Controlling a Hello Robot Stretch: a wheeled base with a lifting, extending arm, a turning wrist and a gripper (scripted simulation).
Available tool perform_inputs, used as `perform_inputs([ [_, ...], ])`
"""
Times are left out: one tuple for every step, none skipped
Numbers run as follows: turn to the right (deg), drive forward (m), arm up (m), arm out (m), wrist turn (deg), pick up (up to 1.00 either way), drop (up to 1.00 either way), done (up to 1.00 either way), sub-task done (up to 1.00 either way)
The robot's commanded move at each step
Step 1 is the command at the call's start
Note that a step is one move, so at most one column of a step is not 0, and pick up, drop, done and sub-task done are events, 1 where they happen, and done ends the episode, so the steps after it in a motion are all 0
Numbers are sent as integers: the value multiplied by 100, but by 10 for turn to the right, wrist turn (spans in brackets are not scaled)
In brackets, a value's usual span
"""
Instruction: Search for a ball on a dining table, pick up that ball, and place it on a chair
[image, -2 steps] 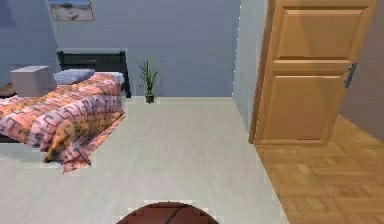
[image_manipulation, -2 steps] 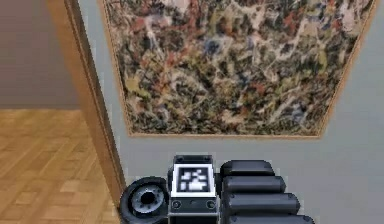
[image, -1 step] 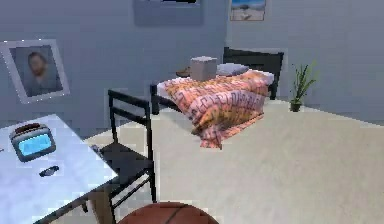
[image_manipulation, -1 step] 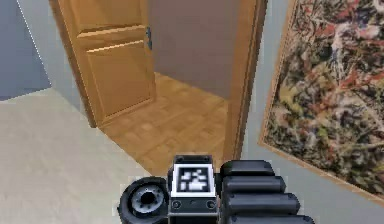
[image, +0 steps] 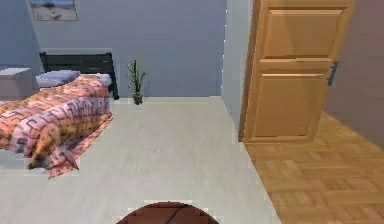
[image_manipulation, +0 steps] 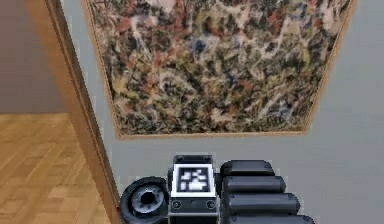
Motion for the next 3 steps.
perform_inputs([
  [450,0,0,0,0,0,0,0,0],
  [450,0,0,0,0,0,0,0,0],
  [30,0,0,0,0,0,0,0,0],
])
